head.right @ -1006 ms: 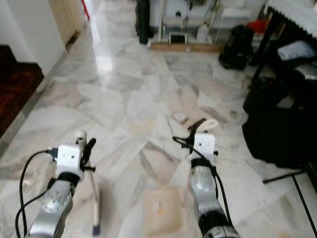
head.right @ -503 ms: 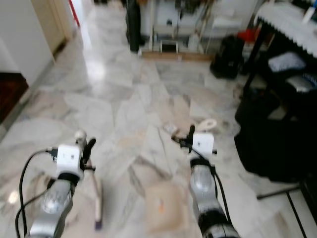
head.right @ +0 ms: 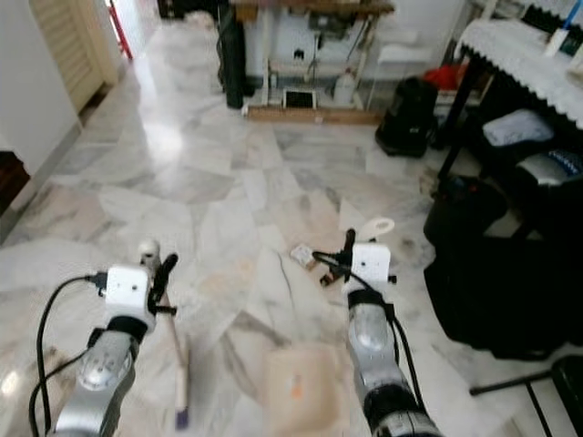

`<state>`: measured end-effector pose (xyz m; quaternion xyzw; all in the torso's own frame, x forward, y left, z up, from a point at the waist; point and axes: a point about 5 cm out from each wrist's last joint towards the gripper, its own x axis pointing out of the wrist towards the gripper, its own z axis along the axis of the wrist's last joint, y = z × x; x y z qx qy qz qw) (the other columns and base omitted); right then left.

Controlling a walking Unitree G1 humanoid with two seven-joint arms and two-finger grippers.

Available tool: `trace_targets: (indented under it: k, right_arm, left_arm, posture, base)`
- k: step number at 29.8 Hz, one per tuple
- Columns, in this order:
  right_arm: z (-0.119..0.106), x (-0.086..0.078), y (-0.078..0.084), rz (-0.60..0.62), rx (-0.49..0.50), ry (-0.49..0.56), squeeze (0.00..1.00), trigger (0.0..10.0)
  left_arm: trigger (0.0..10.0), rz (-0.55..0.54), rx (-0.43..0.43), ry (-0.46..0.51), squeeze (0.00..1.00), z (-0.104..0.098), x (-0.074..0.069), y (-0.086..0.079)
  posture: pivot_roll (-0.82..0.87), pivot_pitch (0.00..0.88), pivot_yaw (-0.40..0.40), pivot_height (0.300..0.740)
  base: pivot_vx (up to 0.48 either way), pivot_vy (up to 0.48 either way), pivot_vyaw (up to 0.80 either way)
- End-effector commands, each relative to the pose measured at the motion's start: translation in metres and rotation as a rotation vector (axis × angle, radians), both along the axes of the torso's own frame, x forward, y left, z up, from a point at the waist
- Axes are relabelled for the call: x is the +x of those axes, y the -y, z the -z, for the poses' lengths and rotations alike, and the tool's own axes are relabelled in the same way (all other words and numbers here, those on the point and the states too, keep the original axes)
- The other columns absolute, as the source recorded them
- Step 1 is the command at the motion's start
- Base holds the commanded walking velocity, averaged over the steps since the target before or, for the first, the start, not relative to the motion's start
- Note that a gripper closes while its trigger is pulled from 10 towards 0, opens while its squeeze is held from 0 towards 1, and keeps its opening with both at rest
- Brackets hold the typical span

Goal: Sweep floor

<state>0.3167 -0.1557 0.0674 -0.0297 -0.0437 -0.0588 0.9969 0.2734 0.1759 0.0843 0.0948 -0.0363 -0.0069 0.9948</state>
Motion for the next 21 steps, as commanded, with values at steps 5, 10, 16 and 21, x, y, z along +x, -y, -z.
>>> trace_targets:
  k: [5, 10, 16, 21]
  right_arm:
    - [-0.0068, 0.0036, 0.0004, -0.006, -0.015, 0.029, 0.00, 10.0]
    - [-0.0067, 0.0036, -0.0024, -0.020, -0.008, 0.028, 0.00, 10.0]
    - [-0.0064, 0.0038, -0.0017, -0.021, -0.005, 0.025, 0.00, 10.0]
    - [-0.0064, 0.0040, -0.0016, -0.023, -0.006, 0.024, 0.00, 10.0]
  left_arm:
    - [10.0, 0.020, 0.011, 0.041, 0.00, -0.0077, 0.0027, 0.0046]
    - [10.0, 0.019, 0.012, 0.042, 0.00, -0.0079, 0.0029, 0.0044]
    - [10.0, 0.016, 0.010, 0.045, 0.00, -0.0084, 0.0029, 0.0052]
    - [10.0, 0.017, 0.008, 0.046, 0.00, -0.0085, 0.0028, 0.0054]
  posture:
    - [0.13, 0.018, -0.025, 0.740]
    - [0.13, 0.019, -0.026, 0.740]
    - [0.13, 0.019, -0.029, 0.740]
    - [0.13, 0.019, -0.030, 0.740]
  base:
    - [0.375, 0.000, 0.00]
    - [0.375, 0.000, 0.00]
    - [0.374, 0.000, 0.00]
    - [0.376, 0.000, 0.00]
